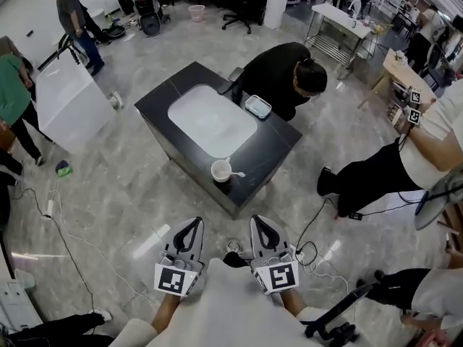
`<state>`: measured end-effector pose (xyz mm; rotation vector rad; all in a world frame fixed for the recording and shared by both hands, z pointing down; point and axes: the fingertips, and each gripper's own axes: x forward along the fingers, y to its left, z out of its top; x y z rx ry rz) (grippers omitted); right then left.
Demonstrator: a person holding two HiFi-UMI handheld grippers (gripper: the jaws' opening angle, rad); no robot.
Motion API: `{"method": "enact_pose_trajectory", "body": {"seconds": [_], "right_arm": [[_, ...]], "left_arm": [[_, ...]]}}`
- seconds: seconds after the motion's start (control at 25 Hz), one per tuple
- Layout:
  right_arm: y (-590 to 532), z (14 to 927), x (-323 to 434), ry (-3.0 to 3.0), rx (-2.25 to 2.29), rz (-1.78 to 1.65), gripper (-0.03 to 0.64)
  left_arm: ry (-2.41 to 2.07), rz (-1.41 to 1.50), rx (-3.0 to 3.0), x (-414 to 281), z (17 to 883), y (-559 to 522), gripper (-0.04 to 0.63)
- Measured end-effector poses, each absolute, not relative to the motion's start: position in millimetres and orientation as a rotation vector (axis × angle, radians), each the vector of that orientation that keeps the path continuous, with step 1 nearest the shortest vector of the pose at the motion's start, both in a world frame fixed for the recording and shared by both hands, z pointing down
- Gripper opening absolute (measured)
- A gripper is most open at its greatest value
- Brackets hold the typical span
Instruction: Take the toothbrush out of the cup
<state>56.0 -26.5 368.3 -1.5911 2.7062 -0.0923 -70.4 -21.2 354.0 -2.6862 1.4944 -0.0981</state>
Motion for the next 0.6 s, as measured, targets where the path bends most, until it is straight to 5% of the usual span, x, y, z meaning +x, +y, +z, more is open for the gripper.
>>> {"method": "enact_pose_trajectory", "body": {"seconds": [0.6], "right_arm": [[-72.9, 370.4, 54.2, 2.720, -1.572, -0.127, 0.005]], "left_arm": [[1.605, -0.075, -2.749, -72.0, 360.1, -64.7, -0.005]]}}
